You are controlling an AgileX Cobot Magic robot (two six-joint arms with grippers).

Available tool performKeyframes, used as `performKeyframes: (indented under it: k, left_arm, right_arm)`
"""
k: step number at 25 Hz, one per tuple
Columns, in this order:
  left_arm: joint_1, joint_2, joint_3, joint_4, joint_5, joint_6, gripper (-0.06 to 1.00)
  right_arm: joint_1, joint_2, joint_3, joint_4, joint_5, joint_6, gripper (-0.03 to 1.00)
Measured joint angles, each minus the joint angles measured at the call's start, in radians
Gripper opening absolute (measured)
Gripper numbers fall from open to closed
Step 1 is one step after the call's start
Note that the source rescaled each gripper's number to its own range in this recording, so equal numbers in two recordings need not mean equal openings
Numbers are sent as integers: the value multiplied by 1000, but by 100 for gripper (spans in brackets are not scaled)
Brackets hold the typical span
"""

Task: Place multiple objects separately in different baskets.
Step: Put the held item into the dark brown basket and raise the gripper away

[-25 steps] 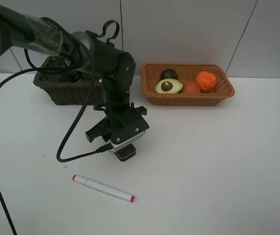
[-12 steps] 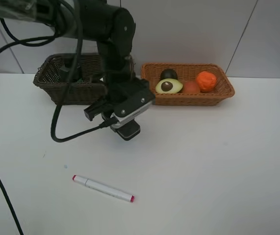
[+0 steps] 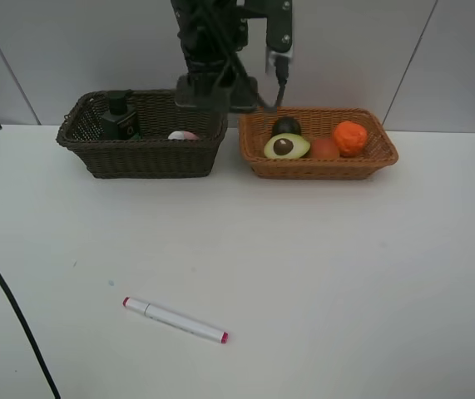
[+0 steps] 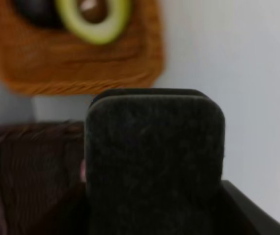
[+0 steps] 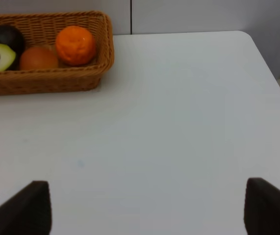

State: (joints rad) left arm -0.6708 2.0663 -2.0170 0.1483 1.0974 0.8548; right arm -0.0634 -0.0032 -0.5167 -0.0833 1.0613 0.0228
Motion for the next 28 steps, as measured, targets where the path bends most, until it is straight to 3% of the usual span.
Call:
performKeyframes:
  k: [6, 15, 28]
  left_arm:
    - [67, 5, -31, 45, -86, -308, 54]
    - [177, 91, -31, 51, -246, -628, 54]
    - [243, 252, -31, 49, -295, -686, 54]
  right_arm:
    - [0, 0, 0, 0, 0, 0, 94]
    - [0, 0, 0, 0, 0, 0, 94]
    - [0, 0, 0, 0, 0, 0, 94]
